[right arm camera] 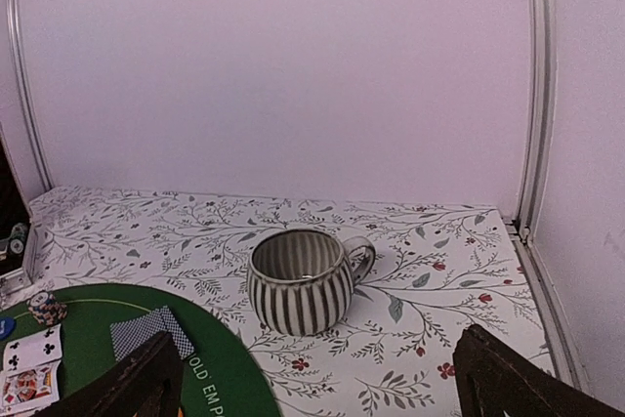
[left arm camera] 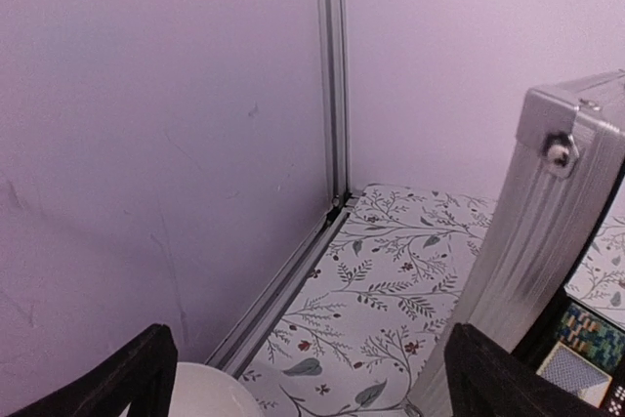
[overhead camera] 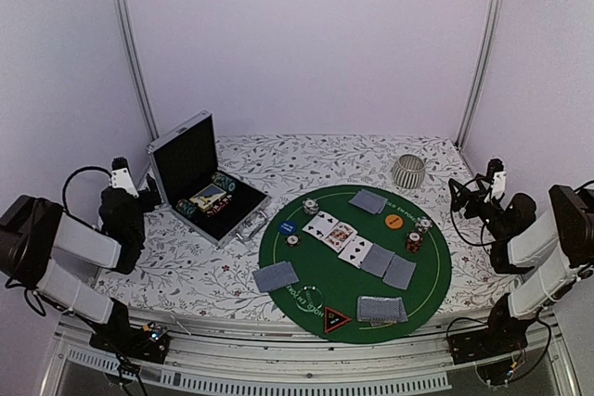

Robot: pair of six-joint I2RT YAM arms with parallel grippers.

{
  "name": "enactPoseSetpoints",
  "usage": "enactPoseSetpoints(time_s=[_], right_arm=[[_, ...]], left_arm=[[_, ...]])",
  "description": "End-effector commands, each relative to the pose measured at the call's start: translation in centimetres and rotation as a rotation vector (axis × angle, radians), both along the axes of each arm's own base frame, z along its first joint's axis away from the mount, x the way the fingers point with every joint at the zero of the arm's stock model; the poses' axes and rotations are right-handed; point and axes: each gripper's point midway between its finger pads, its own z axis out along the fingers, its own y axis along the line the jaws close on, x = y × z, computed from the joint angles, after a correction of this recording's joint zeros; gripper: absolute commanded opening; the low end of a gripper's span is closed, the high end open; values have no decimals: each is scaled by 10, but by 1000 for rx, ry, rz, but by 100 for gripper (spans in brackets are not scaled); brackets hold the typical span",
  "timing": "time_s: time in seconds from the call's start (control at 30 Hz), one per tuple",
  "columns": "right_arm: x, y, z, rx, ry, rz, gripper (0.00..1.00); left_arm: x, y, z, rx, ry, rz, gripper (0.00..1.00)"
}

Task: Distribute texas hold em gaming equipment
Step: Reset both arms

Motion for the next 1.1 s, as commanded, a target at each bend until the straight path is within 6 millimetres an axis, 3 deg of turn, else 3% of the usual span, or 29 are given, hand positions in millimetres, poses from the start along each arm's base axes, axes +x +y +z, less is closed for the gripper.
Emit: enactPoseSetpoints(time_s=[0.0, 0.1, 0.2, 0.43, 0.6, 0.73, 1.07], right_arm=[[12, 13, -14, -102, 32, 24, 99], [13, 10, -14, -95, 31, 9, 99], [13, 9, -14, -96, 28, 5, 99], [13, 9, -14, -92, 30, -2, 99], [12, 9, -13, -92, 27, -1, 99], [12, 9, -13, -93, 26, -2, 99], [12, 9, -14, -91, 28, -2, 99]], left_arm=[[4, -5, 1, 16, -52, -26, 98], [19, -17, -9, 60, 22, -52, 98], [27, -10, -10, 38, 36, -31, 98], [3, -18, 0, 55, -53, -82, 98], [17, -18, -10, 13, -10, -162, 98], [6, -24, -11, 46, -49, -198, 98], [20, -22, -16, 31, -6, -191, 98]])
